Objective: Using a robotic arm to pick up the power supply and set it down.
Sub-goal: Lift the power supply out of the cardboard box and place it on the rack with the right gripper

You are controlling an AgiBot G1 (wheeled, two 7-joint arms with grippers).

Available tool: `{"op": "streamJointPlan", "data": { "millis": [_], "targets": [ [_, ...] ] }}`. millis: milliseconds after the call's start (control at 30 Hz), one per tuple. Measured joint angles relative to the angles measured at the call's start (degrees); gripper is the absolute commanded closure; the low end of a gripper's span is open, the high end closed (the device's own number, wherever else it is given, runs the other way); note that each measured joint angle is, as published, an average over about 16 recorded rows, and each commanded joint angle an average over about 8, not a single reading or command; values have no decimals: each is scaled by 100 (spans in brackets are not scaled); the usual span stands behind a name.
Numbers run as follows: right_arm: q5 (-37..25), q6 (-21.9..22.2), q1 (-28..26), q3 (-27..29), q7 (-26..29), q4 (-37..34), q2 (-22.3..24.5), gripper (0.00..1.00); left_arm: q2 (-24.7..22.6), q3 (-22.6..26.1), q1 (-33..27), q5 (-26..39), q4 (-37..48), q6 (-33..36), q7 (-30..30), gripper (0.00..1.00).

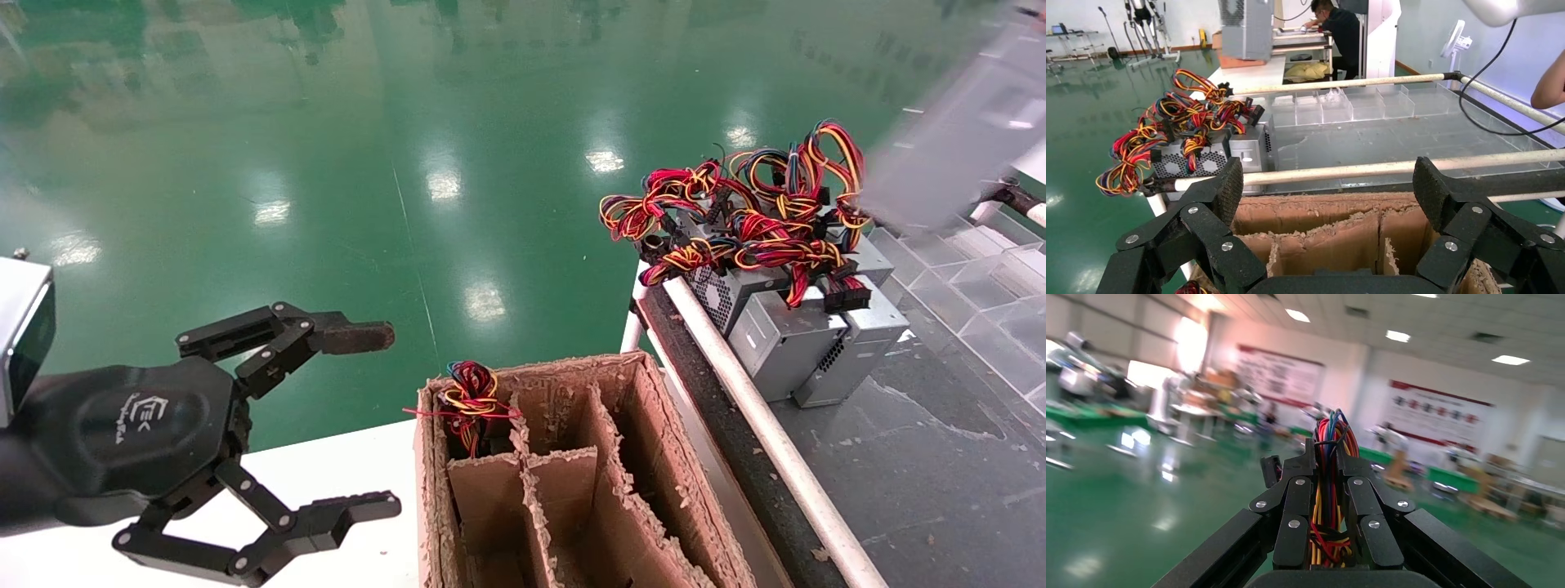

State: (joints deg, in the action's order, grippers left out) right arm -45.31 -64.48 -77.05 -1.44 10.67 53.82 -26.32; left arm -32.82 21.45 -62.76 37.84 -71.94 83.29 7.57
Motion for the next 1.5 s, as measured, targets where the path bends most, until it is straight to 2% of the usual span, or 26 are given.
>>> {"op": "streamJointPlan", "data": {
  "millis": [300, 600, 767, 967, 1500],
  "targets": [
    [-33, -376, 420, 217, -384, -1088, 622, 100, 0, 0, 0, 0, 0, 0, 0, 0],
    [-91, -910, 817, 192, -653, -2085, 798, 100, 0, 1, 0, 0, 0, 0, 0, 0],
    [-231, -1088, 895, 54, -741, -2399, 665, 100, 0, 1, 0, 0, 0, 0, 0, 0],
    [-496, -1071, 773, -171, -828, -2577, 352, 100, 0, 1, 0, -1, 0, 0, 0, 0],
    [-1243, -881, -211, -764, -913, -2769, -539, 100, 0, 1, 0, -1, 0, 0, -1, 0]
  ]
}}
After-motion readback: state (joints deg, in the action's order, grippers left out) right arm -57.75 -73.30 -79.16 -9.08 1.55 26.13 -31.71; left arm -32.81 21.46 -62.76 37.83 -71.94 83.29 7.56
